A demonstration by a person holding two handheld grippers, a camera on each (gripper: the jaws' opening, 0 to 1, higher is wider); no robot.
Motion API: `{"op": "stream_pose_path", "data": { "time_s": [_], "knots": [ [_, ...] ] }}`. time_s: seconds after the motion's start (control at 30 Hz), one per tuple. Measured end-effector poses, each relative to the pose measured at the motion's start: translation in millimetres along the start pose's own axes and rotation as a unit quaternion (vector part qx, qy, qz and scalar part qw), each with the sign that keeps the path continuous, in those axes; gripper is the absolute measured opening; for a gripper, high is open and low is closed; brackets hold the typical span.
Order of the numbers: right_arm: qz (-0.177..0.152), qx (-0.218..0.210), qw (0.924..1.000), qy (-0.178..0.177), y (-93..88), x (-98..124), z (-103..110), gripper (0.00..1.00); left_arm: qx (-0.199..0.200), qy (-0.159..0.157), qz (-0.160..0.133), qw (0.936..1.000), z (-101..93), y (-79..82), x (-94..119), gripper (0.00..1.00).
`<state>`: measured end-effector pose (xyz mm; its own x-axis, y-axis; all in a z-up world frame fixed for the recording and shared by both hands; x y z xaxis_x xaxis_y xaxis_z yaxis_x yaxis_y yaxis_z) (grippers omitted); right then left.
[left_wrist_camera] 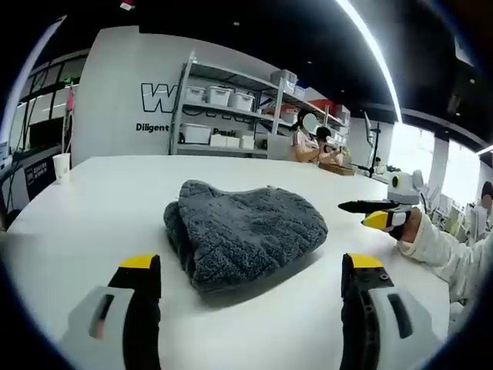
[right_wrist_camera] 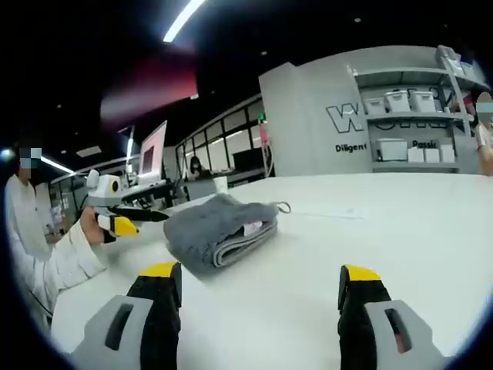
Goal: Open the folded towel by lifting each exposed corner and separating the folded layers until the towel lies flat within the target outline without major curled edges
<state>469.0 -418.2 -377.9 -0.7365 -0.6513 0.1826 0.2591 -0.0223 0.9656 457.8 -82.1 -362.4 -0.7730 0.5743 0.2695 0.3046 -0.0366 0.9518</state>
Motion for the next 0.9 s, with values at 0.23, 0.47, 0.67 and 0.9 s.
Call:
{"op": "stream_pose_path", "data": {
  "time_s": [0.23, 0.47, 0.67, 0.9],
  "knots": [
    [-0.002, 0.004, 1.0, -0.003, 1.1, 2.0, -0.1, 0.82, -0.001, -0.002, -0.001, 1.0, -1.4, 0.4, 1.7, 0.96],
    [-0.003, 0.003, 1.0, -0.003, 1.7, 3.2, -0.1, 0.82, 0.0, -0.002, -0.001, 1.0, -1.4, 0.3, 2.0, 0.96],
    [0.001, 0.006, 1.0, -0.002, 1.3, 3.5, 0.3, 0.82, 0.0, -0.002, 0.002, 1.0, -1.7, -0.3, 2.0, 0.96],
    [0.008, 0.011, 0.9999, -0.002, 0.5, 2.3, 0.2, 0.87, -0.002, 0.002, 0.006, 1.0, -1.1, -0.6, 2.1, 0.97]
  ]
}}
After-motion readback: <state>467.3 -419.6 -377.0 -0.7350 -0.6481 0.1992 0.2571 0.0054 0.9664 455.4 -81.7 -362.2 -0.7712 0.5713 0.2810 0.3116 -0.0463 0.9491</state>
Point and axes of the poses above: the point that each gripper's makers call its tool centre point, and the gripper's own axes: x roughly backward along the fingers, z roughly to its left, y roughly out of its top, the point moved 8 cm from there along x, roughly backward along the fingers, and after that the axes turned 1 degree about -x, right-handed, at the moved point
